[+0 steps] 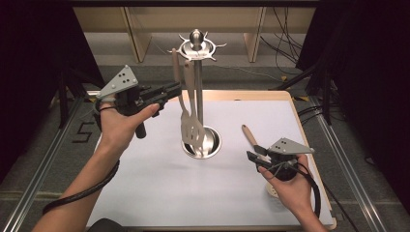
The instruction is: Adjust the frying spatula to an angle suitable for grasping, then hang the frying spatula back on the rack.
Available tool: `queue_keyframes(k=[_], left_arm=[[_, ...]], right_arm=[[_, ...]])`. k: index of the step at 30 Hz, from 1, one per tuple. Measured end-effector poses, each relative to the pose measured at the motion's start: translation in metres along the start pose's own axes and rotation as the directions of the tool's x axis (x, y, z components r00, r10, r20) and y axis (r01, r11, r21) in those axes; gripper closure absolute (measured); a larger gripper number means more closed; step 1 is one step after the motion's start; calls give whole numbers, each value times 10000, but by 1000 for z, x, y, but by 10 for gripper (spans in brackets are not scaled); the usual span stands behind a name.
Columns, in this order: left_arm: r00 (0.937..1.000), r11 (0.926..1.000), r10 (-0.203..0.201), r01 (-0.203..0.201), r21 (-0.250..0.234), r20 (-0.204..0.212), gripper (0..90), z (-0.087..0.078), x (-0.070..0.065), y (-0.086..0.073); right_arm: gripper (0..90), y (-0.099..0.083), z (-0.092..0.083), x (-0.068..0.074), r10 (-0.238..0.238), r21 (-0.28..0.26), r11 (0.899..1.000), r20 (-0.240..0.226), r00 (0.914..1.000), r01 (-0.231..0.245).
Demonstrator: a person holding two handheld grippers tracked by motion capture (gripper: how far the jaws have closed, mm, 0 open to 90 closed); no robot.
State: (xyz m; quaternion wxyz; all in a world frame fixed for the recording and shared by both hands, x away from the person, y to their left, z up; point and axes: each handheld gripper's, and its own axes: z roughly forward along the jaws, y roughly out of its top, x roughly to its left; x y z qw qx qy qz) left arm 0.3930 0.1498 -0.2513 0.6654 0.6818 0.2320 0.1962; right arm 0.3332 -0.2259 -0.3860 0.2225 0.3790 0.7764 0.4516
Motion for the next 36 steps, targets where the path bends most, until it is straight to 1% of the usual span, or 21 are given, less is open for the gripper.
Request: queue_keyframes(k=[3, 7, 8, 9, 11, 13, 14, 15, 18, 19, 20, 21, 22, 23, 24, 26, 28, 29, 30, 32, 36], left_arm=[[9999, 9999, -112, 113, -82, 14, 856, 2, -2, 1], [9999, 9997, -140, 142, -174, 83, 870, 6, -5, 6], [9998, 9996, -173, 176, -220, 133, 873, 8, -6, 8], [9997, 9995, -173, 177, -246, 188, 877, 8, -7, 9], [9995, 9995, -169, 176, -250, 269, 883, 10, -10, 11], [9988, 9991, -262, 276, -332, 415, 890, 13, -11, 14], [9989, 9989, -232, 247, -391, 399, 891, 14, -12, 16], [9990, 9987, -201, 219, -458, 393, 891, 15, -13, 17], [9994, 9979, -187, 205, -621, 300, 892, 21, -15, 22], [9996, 9978, -160, 175, -636, 245, 892, 23, -15, 24], [9996, 9975, -195, 208, -677, 202, 892, 24, -17, 25], [9998, 9973, -148, 159, -715, 158, 892, 26, -18, 27], [9999, 9970, -71, 78, -772, 91, 892, 27, -19, 28], [10000, 9965, -52, 53, -837, 15, 892, 27, -20, 29], [10000, 9960, -33, 34, -898, 13, 893, 28, -21, 30], [10000, 9955, -20, 16, -951, -41, 892, 28, -22, 30], [9999, 9951, -33, 19, -988, -147, 892, 28, -22, 30], [9998, 9951, -25, 6, -989, -192, 892, 28, -21, 29], [9996, 9950, -62, 35, -1001, -262, 892, 28, -20, 29], [9996, 9947, -46, 15, -1028, -294, 892, 28, -19, 29], [9990, 9944, 35, -82, -1049, -449, 893, 29, -18, 30]], right_arm=[[644, -3, 0, 1, 287, 155, 9995, 12, 9996, -287], [642, -3, -3, -3, 121, -170, 9998, 39, 9999, -120], [642, -3, -5, -6, -47, -45, 10000, 133, 9999, 47], [642, -4, -4, -7, -33, -167, 9999, 132, 9999, 35], [646, -4, -6, -8, 261, 74, 9996, 89, 9996, -262], [654, -4, -7, -8, 328, 61, 9994, 102, 9994, -328], [656, -4, -8, -6, 689, 103, 9976, 105, 9976, -690], [658, -5, -7, -7, 539, -20, 9985, 153, 9984, -539], [662, -6, -6, -4, 696, 177, 9974, 5, 9976, -696], [663, -7, -5, -6, 377, 57, 9993, 89, 9993, -377], [663, -8, -4, -4, 491, -41, 9988, 81, 9988, -490], [664, -8, -5, -3, 636, 189, 9978, -58, 9980, -635], [664, -9, -5, -2, 650, 156, 9978, -23, 9979, -650], [664, -9, -4, -2, 612, 40, 9981, 19, 9981, -612], [664, -9, -4, -4, 332, -14, 9994, 58, 9994, -332], [663, -9, -5, -3, 591, 74, 9982, 9, 9983, -591], [662, -9, -5, -5, 457, 74, 9989, 37, 9990, -457], [662, -9, -5, -2, 727, 131, 9973, -17, 9974, -727], [662, -8, -4, -3, 567, -4, 9984, 62, 9984, -567], [659, -8, -5, -1, 760, 114, 9970, -5, 9971, -760], [655, -8, -4, -1, 825, -29, 9966, 16, 9966, -825]])
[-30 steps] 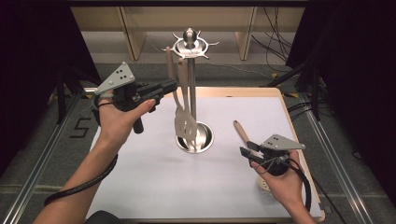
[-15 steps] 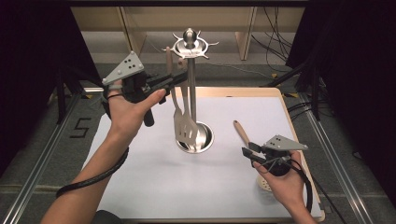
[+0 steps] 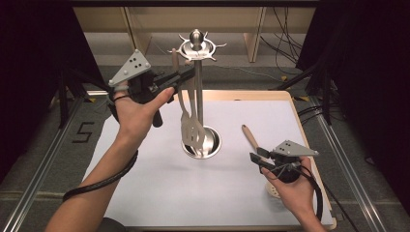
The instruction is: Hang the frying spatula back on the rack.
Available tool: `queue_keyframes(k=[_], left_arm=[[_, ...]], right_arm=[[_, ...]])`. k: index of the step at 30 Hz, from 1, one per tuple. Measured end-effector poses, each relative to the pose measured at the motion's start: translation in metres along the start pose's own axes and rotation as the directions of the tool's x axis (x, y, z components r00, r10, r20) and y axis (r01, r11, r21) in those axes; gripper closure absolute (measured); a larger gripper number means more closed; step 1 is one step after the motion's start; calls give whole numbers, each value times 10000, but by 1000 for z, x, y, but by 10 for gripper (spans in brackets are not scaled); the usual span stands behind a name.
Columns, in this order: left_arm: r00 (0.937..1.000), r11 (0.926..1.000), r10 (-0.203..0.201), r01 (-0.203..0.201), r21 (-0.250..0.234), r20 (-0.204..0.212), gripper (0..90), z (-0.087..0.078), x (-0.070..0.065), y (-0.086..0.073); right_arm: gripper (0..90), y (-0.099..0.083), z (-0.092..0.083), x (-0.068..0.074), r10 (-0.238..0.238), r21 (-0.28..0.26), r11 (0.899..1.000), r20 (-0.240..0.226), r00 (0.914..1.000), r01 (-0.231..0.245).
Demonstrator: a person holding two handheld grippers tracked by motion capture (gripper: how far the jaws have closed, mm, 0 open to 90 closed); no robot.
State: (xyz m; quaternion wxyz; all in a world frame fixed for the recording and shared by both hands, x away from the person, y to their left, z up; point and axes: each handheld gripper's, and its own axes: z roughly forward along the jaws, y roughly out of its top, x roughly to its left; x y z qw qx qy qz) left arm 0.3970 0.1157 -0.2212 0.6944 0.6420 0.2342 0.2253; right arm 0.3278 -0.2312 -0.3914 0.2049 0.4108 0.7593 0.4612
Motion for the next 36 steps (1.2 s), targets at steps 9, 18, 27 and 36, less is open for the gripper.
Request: queue_keyframes(k=[9, 18, 27, 36], left_arm=[[9996, 9999, 161, -161, 29, -212, 893, 1, 1, 2], [9994, 9999, 119, -118, 16, -325, 893, -2, 6, 2], [9988, 10000, -61, 62, 20, -479, 894, -7, 14, 2], [9972, 9999, -133, 132, -15, -739, 894, -12, 24, 2]], right_arm=[[651, 1, -1, -5, -429, -45, 9991, 75, 9990, 430], [651, 1, -2, -4, -192, -108, 9998, 49, 9998, 192], [651, 2, -2, -4, 110, -87, 9999, -4, 9999, -110], [653, 3, -4, -5, 111, 75, 9999, 89, 9999, -112]])
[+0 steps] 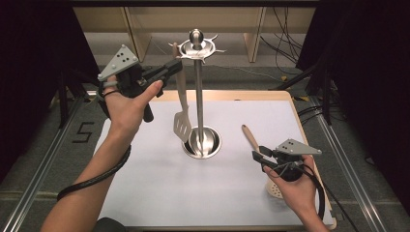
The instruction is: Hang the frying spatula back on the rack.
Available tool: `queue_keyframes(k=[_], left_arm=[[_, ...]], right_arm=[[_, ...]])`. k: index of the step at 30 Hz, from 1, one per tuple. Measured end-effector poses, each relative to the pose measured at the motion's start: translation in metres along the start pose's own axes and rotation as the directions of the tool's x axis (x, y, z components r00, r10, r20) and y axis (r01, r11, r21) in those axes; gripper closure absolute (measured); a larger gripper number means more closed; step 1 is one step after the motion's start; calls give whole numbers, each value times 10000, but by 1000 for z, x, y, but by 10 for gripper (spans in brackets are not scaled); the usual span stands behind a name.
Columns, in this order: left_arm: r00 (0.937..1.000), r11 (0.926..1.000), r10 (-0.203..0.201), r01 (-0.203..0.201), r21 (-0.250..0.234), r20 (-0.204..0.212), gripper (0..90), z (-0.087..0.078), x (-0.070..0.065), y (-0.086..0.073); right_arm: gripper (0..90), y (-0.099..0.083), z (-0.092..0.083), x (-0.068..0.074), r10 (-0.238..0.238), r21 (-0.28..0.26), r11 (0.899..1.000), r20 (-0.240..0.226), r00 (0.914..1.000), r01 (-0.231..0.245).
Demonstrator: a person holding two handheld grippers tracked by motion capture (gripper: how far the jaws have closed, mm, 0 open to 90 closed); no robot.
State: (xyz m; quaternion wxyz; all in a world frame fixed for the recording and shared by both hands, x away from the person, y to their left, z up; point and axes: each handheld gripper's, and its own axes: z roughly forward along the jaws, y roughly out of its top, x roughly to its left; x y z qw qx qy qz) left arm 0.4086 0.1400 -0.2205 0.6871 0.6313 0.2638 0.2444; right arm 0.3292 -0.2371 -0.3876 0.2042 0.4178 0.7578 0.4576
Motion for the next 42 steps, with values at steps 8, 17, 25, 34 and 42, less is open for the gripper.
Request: queue_keyframes(k=[8, 17, 25, 34, 42], left_arm=[[9998, 10000, 57, -58, -57, -176, 894, 0, 5, 1], [9995, 10000, 24, -26, -65, -320, 893, 0, 9, 1], [9990, 9998, 134, -139, -115, -417, 874, -3, 12, 0], [9985, 9983, 98, -129, -566, -538, 731, -30, 8, -9], [9953, 9993, 108, -141, -343, -959, 630, -58, 12, -38]], right_arm=[[654, 1, -1, -2, 19, 20, 10000, 35, 10000, -19], [675, 4, -1, -12, -256, 398, 9989, 246, 9994, 246], [684, 4, -1, -20, 705, 1390, 9872, 607, 9957, -784], [743, 9, 4, -37, 862, 2943, 9483, 1208, 9889, -1186], [783, 10, 14, -52, 934, 4009, 9012, 1914, 9770, -1647]])
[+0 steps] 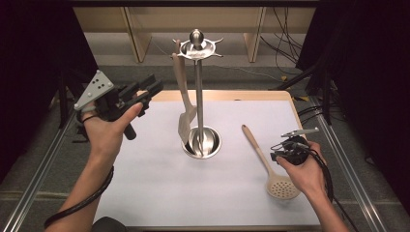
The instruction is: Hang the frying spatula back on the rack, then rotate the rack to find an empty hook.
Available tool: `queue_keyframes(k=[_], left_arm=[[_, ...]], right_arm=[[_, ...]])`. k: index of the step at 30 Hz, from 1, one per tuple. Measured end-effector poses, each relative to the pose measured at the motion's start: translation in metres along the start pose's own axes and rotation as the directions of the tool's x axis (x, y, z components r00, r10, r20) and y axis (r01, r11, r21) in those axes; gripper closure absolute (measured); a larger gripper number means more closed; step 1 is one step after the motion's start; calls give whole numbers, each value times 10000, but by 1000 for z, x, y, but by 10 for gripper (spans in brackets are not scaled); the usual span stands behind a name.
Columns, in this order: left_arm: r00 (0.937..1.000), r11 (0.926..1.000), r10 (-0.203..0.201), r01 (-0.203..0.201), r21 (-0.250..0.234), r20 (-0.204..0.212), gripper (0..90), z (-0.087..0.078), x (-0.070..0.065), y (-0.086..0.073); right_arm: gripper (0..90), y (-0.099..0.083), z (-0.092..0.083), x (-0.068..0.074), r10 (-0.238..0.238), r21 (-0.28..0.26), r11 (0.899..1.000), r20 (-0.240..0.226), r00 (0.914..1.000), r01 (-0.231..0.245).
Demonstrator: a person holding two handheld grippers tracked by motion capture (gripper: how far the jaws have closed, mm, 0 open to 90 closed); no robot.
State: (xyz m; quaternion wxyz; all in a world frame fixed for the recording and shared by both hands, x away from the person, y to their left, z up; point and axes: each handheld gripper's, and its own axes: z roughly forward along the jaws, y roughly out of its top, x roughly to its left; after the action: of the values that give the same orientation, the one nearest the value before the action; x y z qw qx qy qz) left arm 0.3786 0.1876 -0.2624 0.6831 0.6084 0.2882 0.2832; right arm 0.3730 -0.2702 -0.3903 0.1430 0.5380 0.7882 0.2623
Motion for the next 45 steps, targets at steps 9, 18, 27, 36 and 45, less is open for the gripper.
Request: queue_keyframes(k=[9, 18, 27, 36, 45], left_arm=[[9993, 9998, -161, 164, 64, -350, 581, -15, 7, -8], [9993, 9996, -262, 266, 135, -277, 574, -15, 7, -12], [9993, 9996, -270, 271, 51, -261, 574, -16, 7, -9], [9995, 9993, -310, 312, 224, -97, 565, -11, 5, -12], [9989, 9987, -447, 451, 257, -142, 556, -9, 4, -13]], right_arm=[[773, 2, 19, -7, -255, 906, 9955, -107, 9996, 264], [759, 1, 25, -12, -114, 1237, 9922, -122, 9999, 128], [757, 2, 25, -15, 322, 1613, 9865, -121, 9994, -298], [759, 5, 36, -13, 219, 2501, 9680, -121, 9997, -182], [760, 9, 50, -18, -225, 3231, 9461, -49, 9997, 229]])
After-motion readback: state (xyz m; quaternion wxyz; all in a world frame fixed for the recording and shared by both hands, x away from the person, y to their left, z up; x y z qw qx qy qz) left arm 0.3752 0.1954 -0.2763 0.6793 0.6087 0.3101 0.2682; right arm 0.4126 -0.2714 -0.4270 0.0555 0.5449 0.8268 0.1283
